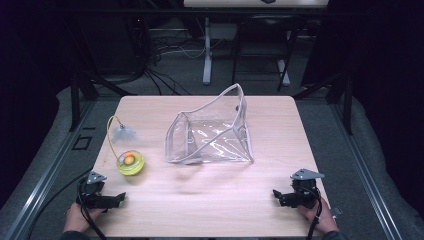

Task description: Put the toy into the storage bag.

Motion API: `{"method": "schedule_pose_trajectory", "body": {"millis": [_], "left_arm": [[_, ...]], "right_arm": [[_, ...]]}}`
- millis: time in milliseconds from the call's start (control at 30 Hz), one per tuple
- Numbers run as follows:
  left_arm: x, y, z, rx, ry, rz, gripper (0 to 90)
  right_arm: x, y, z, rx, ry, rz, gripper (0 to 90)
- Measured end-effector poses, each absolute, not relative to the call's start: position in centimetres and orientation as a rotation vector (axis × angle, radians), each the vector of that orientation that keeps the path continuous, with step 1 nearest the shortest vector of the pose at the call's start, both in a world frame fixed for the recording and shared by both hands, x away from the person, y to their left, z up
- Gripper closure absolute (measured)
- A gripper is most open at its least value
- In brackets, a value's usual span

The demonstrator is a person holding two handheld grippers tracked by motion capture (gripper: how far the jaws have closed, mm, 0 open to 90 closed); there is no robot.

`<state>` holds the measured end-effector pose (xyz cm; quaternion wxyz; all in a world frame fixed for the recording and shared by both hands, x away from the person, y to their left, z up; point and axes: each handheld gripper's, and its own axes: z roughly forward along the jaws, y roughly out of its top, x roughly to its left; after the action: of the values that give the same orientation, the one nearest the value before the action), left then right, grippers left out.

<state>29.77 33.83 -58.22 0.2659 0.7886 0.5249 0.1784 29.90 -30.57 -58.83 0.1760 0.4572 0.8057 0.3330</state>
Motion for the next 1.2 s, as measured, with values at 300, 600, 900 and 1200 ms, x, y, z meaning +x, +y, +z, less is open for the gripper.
{"method": "schedule_pose_trajectory", "body": {"millis": [300,600,900,1200], "left_arm": [[29.9,33.5,-57.2,2.208,1.437,0.519,0.0],[30.1,32.3,-55.5,2.25,1.413,0.515,0.0],[30.0,32.0,-53.6,2.273,1.45,0.468,0.0],[30.2,32.4,-52.2,2.253,1.47,0.411,0.0]], "right_arm": [[29.9,-30.6,-58.8,1.294,2.282,0.944,0.0],[29.9,-30.5,-58.8,1.298,2.279,0.943,0.0],[29.9,-30.6,-58.8,1.293,2.283,0.945,0.0],[29.8,-30.5,-58.8,1.296,2.28,0.946,0.0]]}}
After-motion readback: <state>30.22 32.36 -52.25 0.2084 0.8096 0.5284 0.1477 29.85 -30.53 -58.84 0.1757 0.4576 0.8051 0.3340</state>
